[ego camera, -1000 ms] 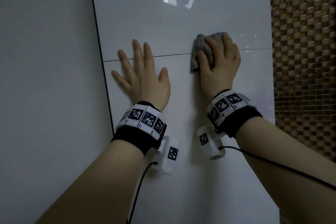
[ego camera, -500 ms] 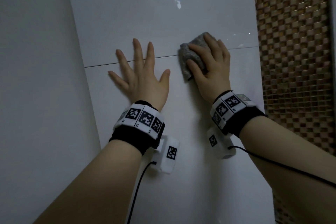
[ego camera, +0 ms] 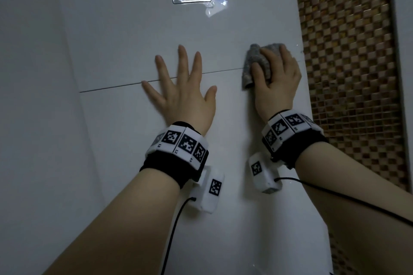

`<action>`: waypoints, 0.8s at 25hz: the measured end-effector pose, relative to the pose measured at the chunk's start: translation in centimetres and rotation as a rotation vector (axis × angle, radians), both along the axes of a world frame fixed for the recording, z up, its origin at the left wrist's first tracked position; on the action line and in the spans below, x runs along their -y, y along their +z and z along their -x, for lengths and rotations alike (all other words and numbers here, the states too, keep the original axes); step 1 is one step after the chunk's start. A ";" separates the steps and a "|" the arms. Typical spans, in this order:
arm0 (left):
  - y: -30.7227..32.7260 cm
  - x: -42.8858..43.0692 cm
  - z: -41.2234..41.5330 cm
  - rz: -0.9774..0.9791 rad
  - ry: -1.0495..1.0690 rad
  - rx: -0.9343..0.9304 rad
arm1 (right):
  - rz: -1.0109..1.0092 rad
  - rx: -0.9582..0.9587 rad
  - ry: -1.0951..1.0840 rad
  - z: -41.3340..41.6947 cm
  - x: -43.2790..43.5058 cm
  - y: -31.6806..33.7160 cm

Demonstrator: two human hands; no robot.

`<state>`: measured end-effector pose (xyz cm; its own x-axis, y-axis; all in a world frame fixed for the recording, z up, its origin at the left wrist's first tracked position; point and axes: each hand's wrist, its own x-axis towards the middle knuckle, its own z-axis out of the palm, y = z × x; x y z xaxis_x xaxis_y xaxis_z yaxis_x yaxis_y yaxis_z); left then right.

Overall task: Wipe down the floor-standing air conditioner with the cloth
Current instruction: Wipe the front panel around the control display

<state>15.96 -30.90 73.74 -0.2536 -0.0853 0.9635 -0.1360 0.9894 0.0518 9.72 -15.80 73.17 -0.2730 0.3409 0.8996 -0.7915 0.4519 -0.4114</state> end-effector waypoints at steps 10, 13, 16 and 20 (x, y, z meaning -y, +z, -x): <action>1.0 -1.9 0.2 -0.152 -0.056 -0.019 | 0.009 0.053 0.015 0.3 -1.3 0.3; 0.8 -2.1 0.5 -0.144 -0.030 -0.019 | -0.136 -0.033 0.025 0.5 -1.4 -0.8; 0.8 -2.1 0.6 -0.158 -0.031 -0.031 | -0.034 -0.001 -0.009 1.4 -3.2 -0.1; 1.1 -2.2 0.7 -0.204 -0.075 -0.041 | 0.035 0.088 -0.050 1.4 -2.6 0.5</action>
